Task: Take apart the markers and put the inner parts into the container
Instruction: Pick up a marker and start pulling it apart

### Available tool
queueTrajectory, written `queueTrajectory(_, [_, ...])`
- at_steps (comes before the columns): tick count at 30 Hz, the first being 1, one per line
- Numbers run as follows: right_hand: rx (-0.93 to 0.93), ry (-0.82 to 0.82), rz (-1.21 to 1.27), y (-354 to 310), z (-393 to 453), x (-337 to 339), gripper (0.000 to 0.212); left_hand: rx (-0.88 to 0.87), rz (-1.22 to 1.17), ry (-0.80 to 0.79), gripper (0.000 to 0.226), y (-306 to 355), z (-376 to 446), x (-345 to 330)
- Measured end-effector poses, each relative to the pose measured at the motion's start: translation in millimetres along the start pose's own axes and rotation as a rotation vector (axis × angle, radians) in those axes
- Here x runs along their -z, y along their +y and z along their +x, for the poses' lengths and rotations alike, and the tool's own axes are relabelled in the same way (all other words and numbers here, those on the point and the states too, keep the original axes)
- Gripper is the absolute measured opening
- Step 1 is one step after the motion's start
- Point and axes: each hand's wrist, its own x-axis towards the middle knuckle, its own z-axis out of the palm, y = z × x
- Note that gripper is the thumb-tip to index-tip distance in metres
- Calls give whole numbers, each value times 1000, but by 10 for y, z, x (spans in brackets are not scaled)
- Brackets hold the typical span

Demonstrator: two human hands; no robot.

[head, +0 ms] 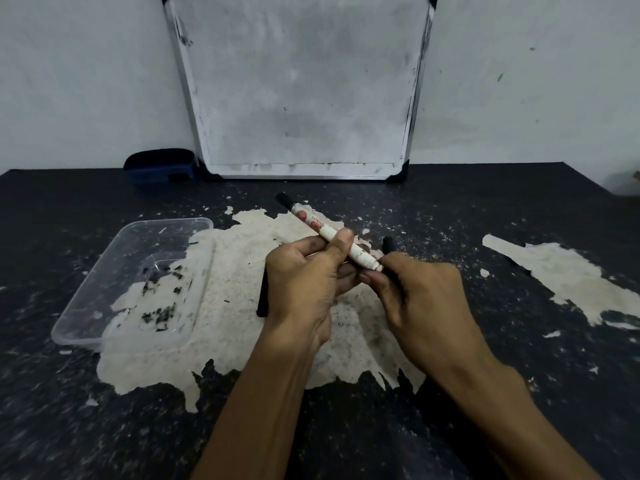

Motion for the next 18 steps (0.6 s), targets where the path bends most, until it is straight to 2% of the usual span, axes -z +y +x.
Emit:
queueTrajectory(4, [20,51,-56,-19,-20,-5,36,-6,-48,37,12,11,-7,-22])
queueTrajectory(13, [43,203,-104,-54,-61,-9,10,-32,-24,150,19,8,-43,-38])
queueTrajectory(16, [37,281,-101,-31,-74,17,21,-18,-59,197,20,56,-19,19])
queueTrajectory(18, [7,255,-195,-23,-76,41,26,9,-135,182,22,102,-7,46])
